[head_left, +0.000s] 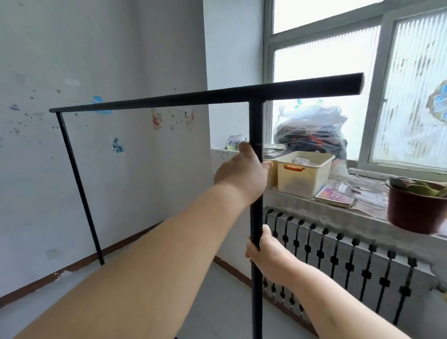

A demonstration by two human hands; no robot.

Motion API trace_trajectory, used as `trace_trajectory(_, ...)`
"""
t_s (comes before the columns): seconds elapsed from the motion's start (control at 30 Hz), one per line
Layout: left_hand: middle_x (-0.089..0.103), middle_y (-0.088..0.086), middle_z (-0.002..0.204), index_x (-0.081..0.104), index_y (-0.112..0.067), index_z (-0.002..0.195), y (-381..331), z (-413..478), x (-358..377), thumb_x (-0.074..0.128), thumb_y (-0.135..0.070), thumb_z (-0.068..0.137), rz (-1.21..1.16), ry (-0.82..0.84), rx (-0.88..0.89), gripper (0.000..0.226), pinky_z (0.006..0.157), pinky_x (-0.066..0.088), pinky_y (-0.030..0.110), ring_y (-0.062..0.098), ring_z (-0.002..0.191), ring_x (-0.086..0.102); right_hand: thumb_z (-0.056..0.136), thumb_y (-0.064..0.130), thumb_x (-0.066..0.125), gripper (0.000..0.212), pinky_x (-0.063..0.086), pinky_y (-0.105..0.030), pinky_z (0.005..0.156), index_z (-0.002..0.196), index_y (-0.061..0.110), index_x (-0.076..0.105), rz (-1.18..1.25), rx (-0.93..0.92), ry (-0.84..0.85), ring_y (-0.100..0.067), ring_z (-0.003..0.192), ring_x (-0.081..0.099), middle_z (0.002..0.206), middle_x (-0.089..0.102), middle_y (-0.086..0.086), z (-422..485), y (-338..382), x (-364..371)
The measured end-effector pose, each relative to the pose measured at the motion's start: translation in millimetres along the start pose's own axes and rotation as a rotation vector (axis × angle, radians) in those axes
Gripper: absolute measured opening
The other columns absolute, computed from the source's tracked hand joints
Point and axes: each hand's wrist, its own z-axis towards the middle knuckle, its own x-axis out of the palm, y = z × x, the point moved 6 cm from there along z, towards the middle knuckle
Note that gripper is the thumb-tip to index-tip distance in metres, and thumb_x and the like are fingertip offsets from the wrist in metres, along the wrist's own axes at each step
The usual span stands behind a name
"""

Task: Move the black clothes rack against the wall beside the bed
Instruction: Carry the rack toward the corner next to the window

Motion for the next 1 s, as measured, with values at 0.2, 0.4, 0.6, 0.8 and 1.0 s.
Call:
trace_trajectory(0.2,0.047,-0.003,0.076,0.029,-0.016,0.102,37.3,91.7,48.1,0.038,-0.046,0.094,0.01,-0.051,-0.087,0.032,0.062,0.038,0.035,0.028,0.076,0.052,0.094,0.032,0.039,0.017,0.053,-0.047,0.083,0.106,0.019,0.037,0.025,-0.057,0.09,-0.024,0.082,0.061,0.105,0.066,-0.011,111.9,-8.2,-6.4)
trace_trajectory(0.4,0.045,-0.001,0.072,0.024,-0.017,0.094,75.0,174.9,85.3,0.04,-0.047,0.093,0.059,-0.094,-0.177,0.034,0.061,0.038,0.034,0.029,0.071,0.049,0.097,0.024,0.037,0.019,0.05,-0.048,0.088,0.111,0.012,0.037,0.022,-0.116,0.166,-0.033,0.092,0.063,0.108,0.064,-0.015,218.0,-5.9,-8.0)
trace_trajectory(0.6,0.056,0.008,0.083,0.026,-0.014,0.094,116.3,247.3,114.1,0.041,-0.045,0.093,0.081,-0.099,-0.23,0.034,0.062,0.04,0.035,0.037,0.083,0.059,0.096,0.019,0.039,0.019,0.045,-0.038,0.072,0.111,0.009,0.037,0.007,-0.166,0.178,-0.023,0.076,0.05,0.101,0.063,-0.015,315.9,-0.2,2.2)
trace_trajectory(0.8,0.065,0.015,0.094,0.026,-0.014,0.093,161.2,322.8,146.5,0.041,-0.044,0.093,0.105,-0.149,-0.184,0.033,0.062,0.041,0.035,0.04,0.085,0.062,0.089,0.029,0.044,0.018,0.049,-0.036,0.071,0.103,0.019,0.037,0.131,-0.179,0.226,-0.019,0.073,0.051,0.089,0.059,-0.009,416.2,3.3,16.0)
trace_trajectory(1.0,0.064,0.014,0.093,0.026,-0.013,0.092,210.4,388.6,169.3,0.04,-0.045,0.093,0.112,-0.153,-0.156,0.035,0.06,0.037,0.034,0.039,0.084,0.062,0.085,0.033,0.048,0.02,0.053,-0.037,0.074,0.1,0.026,0.038,0.131,-0.151,0.215,-0.017,0.075,0.054,0.099,0.064,-0.013,501.3,13.8,29.1)
